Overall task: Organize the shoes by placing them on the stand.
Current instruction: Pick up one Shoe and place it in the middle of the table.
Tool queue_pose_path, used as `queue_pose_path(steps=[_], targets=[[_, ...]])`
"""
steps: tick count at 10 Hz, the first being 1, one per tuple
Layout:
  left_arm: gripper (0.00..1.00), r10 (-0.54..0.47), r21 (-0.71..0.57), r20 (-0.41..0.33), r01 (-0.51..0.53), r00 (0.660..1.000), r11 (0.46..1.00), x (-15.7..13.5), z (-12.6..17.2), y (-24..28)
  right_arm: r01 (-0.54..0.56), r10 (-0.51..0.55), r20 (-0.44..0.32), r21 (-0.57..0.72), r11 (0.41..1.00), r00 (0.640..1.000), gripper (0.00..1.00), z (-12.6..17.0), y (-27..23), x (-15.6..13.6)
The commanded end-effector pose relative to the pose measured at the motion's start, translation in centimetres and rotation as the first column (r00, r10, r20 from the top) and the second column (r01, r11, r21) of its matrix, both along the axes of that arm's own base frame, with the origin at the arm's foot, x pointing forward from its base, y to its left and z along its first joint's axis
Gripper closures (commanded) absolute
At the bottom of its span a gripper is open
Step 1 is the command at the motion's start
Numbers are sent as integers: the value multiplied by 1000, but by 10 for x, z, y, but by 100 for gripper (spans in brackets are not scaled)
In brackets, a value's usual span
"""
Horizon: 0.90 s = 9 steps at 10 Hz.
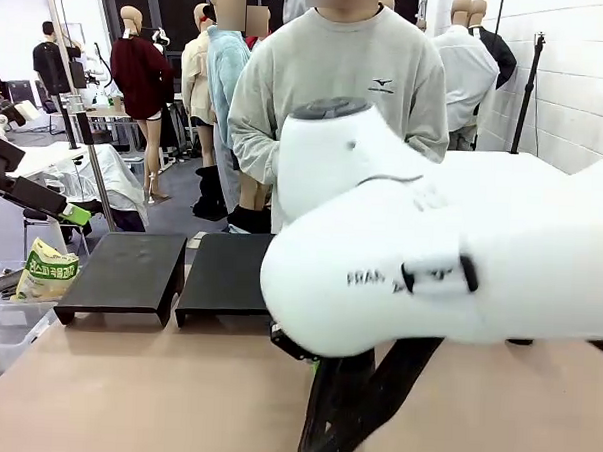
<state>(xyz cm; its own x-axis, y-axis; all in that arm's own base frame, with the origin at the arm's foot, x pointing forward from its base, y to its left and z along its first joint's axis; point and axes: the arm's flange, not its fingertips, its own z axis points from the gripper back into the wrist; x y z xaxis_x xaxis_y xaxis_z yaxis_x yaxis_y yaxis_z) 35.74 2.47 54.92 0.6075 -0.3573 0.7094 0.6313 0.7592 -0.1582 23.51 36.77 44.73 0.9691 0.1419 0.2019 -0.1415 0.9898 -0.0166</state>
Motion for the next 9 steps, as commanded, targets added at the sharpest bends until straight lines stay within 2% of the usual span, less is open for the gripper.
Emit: queue_pose_path(steps=[1, 2, 3, 6, 9], targets=[[0, -23, -3, 9, 23, 1000, 1000, 0, -2, 3, 113, -113, 41, 2, 994, 993, 100, -21, 13, 8], [0, -23, -3, 9, 23, 1000, 1000, 0, -2, 3, 113, -113, 60, 1, 994, 992, 100, -33, 17, 13], [0, -23, -3, 9, 23, 1000, 1000, 0, -2, 3, 49, -48, 55, -3, 999, 997, 100, -39, 18, 23], [0, -23, -3, 9, 23, 1000, 1000, 0, -2, 3, -73, 74, -19, 17, 997, 997, 100, -63, 24, 54], [0, -23, -3, 9, 23, 1000, 1000, 0, -2, 3, -105, 103, -44, -24, 994, 994, 100, -69, 36, 50]])
